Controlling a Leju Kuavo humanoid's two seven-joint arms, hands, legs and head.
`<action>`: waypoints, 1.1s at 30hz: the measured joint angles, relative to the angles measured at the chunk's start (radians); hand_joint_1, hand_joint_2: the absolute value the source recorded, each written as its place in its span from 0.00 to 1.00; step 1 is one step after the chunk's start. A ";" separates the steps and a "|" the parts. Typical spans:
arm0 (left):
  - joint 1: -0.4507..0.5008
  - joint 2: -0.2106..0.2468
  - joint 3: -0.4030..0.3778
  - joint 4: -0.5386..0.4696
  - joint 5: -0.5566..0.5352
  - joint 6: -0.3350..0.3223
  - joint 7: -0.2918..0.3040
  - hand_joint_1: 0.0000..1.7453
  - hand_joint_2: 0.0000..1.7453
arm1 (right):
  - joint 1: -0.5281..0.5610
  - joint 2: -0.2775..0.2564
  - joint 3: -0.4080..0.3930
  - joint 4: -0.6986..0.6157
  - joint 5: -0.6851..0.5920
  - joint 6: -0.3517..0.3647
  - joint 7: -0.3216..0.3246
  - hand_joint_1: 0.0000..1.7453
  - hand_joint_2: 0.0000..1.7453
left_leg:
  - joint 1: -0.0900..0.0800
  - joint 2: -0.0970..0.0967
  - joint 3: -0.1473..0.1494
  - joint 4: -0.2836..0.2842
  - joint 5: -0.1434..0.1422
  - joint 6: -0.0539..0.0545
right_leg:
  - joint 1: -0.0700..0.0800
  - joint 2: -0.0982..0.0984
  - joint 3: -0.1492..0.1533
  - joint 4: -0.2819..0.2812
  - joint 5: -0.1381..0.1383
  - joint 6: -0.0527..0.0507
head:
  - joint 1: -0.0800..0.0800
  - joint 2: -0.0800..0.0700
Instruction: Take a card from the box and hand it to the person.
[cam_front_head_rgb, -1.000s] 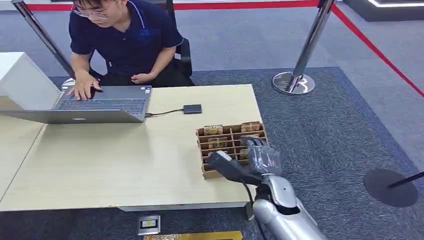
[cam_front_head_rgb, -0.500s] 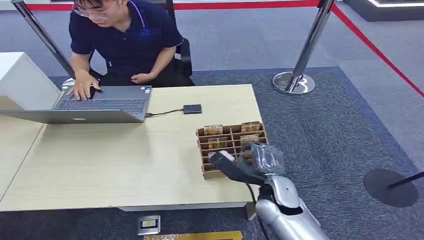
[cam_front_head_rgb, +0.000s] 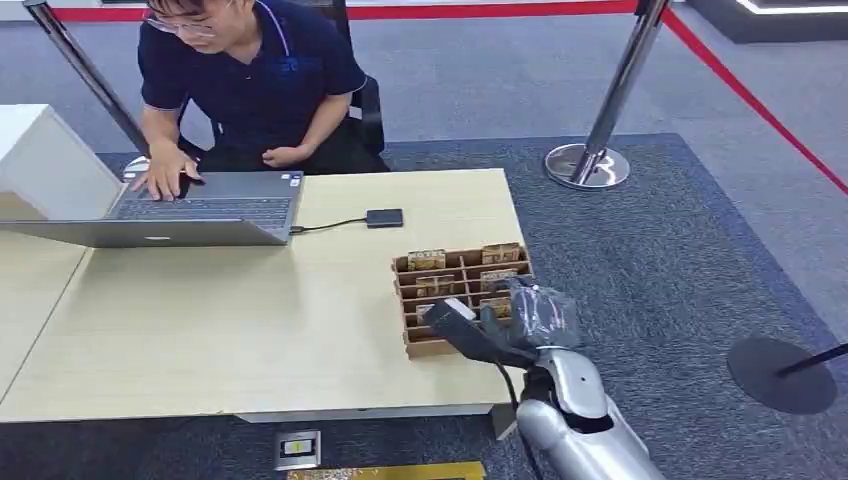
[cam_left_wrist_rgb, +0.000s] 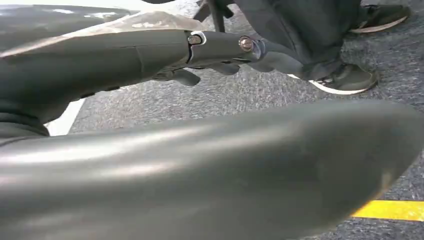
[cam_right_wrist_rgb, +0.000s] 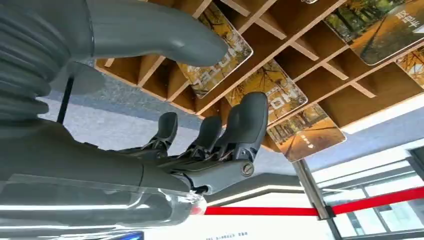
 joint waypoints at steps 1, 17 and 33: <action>0.000 0.000 0.000 0.000 0.000 0.000 0.000 0.00 0.00 | 0.000 0.000 0.000 0.000 0.000 0.001 0.000 0.47 1.00 | 0.000 0.000 0.000 0.000 0.000 0.000 | 0.000 0.000 0.000 0.000 0.000 0.000 | 0.000 0.000; 0.000 0.000 -0.002 0.000 0.000 0.000 0.003 0.00 0.00 | -0.015 0.002 -0.006 0.037 0.042 -0.008 0.022 0.49 1.00 | 0.000 0.000 0.000 0.000 0.000 0.000 | 0.000 0.000 0.000 0.000 0.000 0.000 | 0.000 0.000; 0.000 0.000 -0.002 0.000 -0.002 0.000 0.003 0.00 0.00 | -0.026 0.002 -0.006 0.054 0.050 -0.011 0.025 0.47 1.00 | 0.000 0.000 0.000 0.000 0.000 0.000 | 0.000 0.000 0.000 0.000 0.000 0.000 | 0.000 0.000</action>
